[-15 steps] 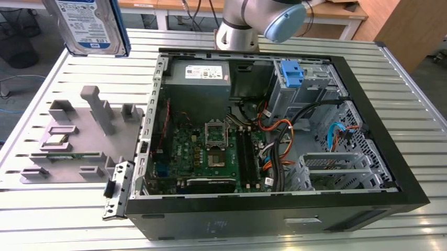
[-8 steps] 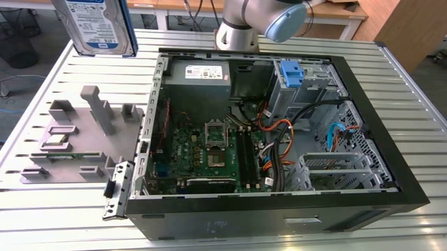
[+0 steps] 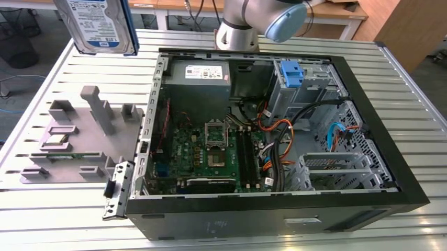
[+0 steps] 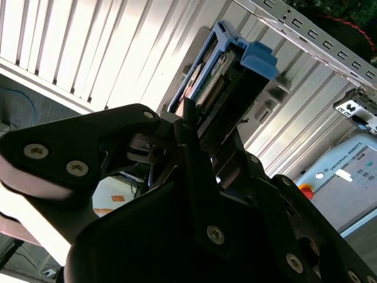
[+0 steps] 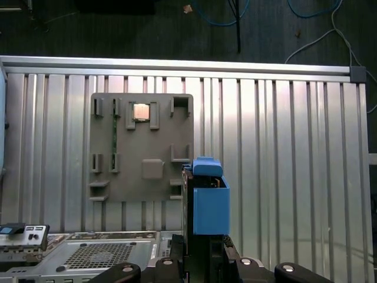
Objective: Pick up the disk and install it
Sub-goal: 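Pick up the disk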
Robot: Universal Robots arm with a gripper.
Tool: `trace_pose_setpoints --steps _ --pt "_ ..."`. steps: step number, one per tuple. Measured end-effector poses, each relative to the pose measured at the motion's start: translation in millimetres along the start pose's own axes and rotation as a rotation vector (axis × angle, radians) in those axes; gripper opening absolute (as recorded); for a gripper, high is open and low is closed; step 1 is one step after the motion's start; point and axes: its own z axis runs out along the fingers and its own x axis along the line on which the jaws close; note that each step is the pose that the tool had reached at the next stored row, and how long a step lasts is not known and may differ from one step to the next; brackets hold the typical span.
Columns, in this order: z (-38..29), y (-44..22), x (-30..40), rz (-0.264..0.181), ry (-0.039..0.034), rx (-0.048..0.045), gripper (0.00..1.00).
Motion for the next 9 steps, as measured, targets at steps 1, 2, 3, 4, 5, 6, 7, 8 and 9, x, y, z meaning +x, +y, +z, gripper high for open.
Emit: trace_pose_setpoints --steps 1,2,3,4,5,6,7,8,9 --pt "0.0 0.0 0.0 0.000 -0.0001 0.0001 0.35" --pt "0.1 0.0 0.0 0.000 -0.0002 0.0002 0.35" --pt "0.0 -0.3 0.0 0.000 -0.0001 0.0001 0.35" --pt "-0.2 -1.1 0.0 0.000 0.0000 0.0000 0.35" --pt "-0.2 -2.2 0.0 0.000 0.0000 0.0000 0.35" --pt "-0.2 -3.7 -0.1 0.000 -0.0001 0.0000 0.35" --pt "-0.3 -5.2 -0.1 0.000 0.0000 0.0000 0.35" --pt "-0.4 -6.9 -0.1 0.000 0.0000 0.0001 0.35" --pt "-0.4 -8.6 -0.1 0.000 -0.0001 0.0001 0.35"
